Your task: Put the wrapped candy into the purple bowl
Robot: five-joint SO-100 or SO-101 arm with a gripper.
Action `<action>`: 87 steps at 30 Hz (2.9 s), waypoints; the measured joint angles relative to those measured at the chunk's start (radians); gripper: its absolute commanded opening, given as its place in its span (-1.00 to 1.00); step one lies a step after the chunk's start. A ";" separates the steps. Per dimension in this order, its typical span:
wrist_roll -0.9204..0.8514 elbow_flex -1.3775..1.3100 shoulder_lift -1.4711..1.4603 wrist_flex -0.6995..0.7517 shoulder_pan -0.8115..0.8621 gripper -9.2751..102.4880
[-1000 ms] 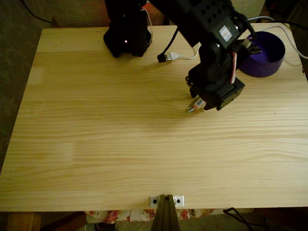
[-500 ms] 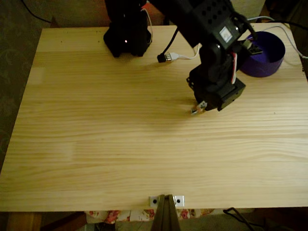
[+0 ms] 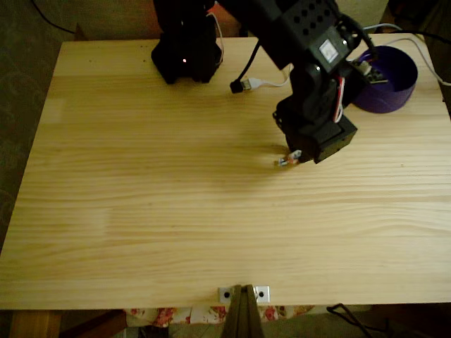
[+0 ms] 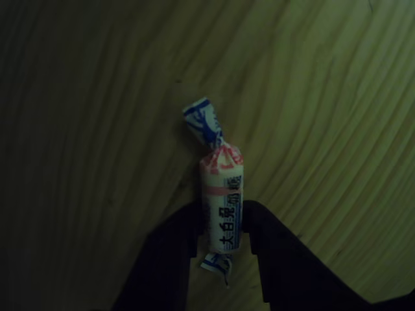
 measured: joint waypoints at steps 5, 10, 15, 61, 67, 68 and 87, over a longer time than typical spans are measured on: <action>0.155 -0.012 0.025 0.006 0.000 -0.74; 0.359 -0.031 0.117 0.006 0.000 -0.75; 0.566 -0.031 0.221 0.038 -0.028 -0.75; 1.157 -0.565 -0.029 0.112 -0.609 -0.69; 1.178 -0.499 -0.029 0.112 -0.609 -0.59; 1.186 -0.491 -0.029 0.112 -0.609 -0.58; 1.140 -0.483 0.123 0.133 -0.541 -0.83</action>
